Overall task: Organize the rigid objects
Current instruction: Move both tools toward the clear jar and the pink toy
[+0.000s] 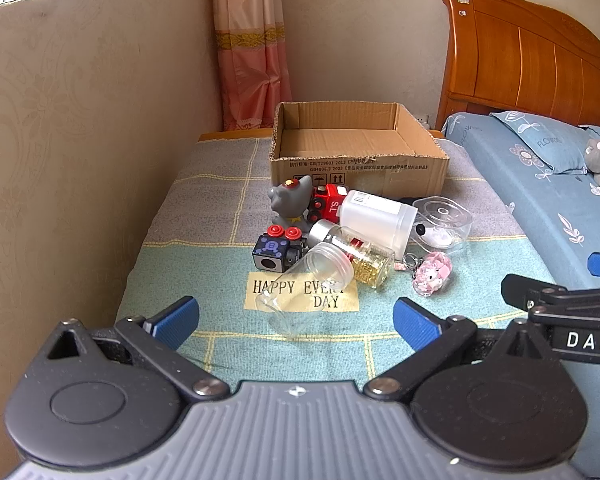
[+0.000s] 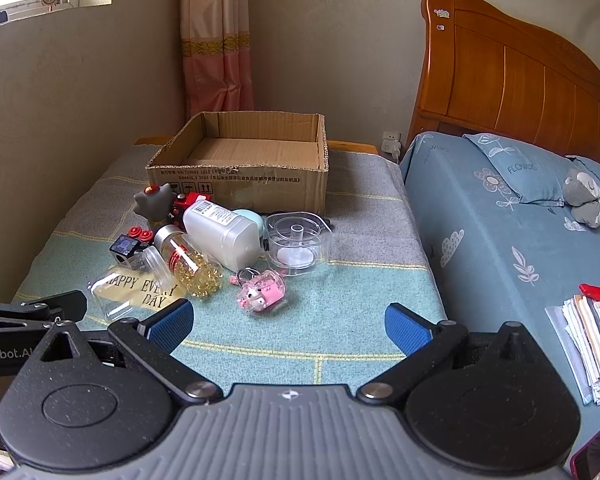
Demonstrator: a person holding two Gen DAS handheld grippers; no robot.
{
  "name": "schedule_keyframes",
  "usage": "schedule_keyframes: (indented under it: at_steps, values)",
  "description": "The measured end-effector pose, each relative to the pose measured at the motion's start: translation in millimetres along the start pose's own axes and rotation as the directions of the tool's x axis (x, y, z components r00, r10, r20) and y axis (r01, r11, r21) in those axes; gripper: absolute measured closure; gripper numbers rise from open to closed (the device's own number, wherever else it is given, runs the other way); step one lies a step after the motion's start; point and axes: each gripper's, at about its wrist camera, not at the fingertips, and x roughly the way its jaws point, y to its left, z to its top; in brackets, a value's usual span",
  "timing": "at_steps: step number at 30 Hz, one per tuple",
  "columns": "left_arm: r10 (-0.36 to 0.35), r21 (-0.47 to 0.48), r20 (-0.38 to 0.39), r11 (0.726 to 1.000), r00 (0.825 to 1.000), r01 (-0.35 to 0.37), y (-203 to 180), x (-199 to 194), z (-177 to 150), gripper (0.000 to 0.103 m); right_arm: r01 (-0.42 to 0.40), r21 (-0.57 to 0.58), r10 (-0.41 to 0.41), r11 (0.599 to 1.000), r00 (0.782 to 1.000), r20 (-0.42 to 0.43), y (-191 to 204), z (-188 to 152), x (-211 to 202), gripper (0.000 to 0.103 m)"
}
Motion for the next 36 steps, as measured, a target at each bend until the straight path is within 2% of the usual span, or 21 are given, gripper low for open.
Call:
schedule_keyframes:
  at_steps: [36]
  values:
    - [-0.005, 0.015, 0.020, 1.000, 1.000, 0.005, -1.8, 5.4, 9.6, 0.001, 0.004, -0.005, -0.004, 1.000, 1.000, 0.014, -0.9, 6.7, 3.1, 0.000]
